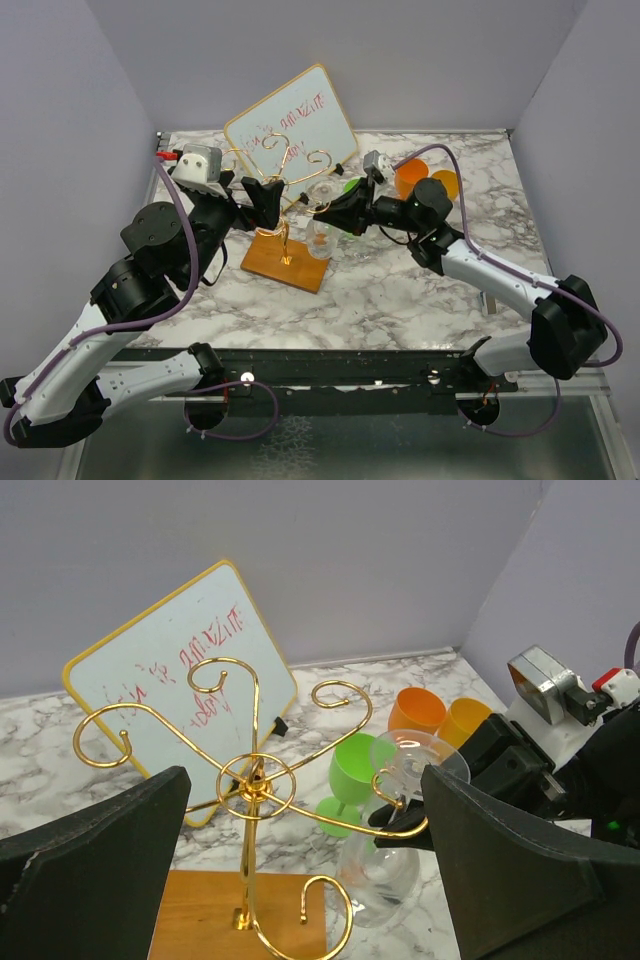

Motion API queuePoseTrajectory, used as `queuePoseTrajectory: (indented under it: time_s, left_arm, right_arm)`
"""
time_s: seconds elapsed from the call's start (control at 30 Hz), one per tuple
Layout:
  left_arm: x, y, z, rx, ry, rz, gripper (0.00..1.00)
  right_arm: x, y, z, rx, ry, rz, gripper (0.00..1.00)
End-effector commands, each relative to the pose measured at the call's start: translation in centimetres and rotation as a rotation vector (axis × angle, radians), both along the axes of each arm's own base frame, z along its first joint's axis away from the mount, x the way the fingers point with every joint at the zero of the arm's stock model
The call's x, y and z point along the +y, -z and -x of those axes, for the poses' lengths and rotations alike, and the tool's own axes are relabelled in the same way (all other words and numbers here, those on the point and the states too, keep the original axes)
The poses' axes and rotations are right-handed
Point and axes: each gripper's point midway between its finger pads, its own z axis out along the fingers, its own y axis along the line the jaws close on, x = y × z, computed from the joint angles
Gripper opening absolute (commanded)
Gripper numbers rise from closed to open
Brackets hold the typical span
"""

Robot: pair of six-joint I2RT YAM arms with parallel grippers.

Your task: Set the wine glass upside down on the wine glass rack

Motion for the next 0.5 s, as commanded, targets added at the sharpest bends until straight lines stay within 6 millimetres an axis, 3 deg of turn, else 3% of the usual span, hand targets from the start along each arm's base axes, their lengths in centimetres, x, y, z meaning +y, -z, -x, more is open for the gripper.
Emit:
queuePoseTrajectory:
  time_s: [0.0,0.17,0.47]
  left_arm:
    - [-0.4,0.4,0.1,0.01,0.015,0.0,0.99]
    - [-0.5,0.3,0.2,0.012,0.023,0.004,0.99]
    - [-0.7,0.4,0.2,0.015,0.035,0.004,0.99]
  right_arm:
    - [0.3,-0.6,-2.0,0.004,0.079,-0.006,0.03]
    - [0.9,0.8,-2.1,0.029,0.046,0.027,0.08]
    - [0.8,1.2,-0.4,0.065,-0.024,0.033,0.38]
